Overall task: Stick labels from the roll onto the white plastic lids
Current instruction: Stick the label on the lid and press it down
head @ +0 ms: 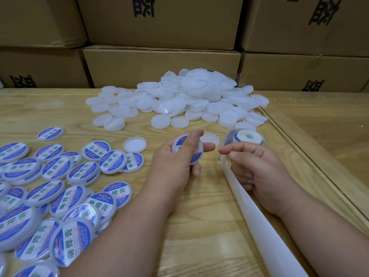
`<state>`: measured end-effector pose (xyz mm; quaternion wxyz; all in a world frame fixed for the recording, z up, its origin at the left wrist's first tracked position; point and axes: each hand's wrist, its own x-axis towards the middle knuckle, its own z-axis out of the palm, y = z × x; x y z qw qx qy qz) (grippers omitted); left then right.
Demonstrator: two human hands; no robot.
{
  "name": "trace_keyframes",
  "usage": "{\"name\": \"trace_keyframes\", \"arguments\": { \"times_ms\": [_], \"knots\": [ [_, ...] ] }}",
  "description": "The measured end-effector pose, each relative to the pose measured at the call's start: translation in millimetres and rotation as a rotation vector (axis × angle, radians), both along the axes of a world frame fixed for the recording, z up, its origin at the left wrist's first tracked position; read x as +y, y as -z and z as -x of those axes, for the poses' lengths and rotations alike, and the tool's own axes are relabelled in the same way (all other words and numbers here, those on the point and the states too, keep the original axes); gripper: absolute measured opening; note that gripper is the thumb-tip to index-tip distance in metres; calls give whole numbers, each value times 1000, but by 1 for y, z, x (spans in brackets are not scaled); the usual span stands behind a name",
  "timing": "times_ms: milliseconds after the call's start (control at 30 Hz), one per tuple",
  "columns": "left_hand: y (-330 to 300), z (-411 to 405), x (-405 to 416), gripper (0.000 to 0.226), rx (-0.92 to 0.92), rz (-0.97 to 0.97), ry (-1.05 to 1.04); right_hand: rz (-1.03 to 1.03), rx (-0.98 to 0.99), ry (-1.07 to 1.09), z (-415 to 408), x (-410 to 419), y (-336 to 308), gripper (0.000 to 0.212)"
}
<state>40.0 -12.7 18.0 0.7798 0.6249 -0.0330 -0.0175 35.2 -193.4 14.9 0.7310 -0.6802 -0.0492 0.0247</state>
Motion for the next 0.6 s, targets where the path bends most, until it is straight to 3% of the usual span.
{"name": "trace_keyframes", "arguments": {
  "times_ms": [100, 200, 367, 500, 600],
  "knots": [
    [-2, -2, 1, 45, 74, 42, -29, -18, -28, 44, 0, 1, 1, 18],
    [-2, -5, 0, 54, 115, 105, -81, -20, -58, 127, 0, 2, 3, 18],
    [4, -12, -1, 41, 97, 264, -143, 72, -148, 267, 0, 6, 7, 21],
    [4, -18, 1, 22, 167, 460, -234, 146, -151, 316, -2, 5, 10, 26],
    [5, -21, 5, 20, 219, 595, -264, 191, -172, 336, -2, 6, 11, 30]
  ]
}}
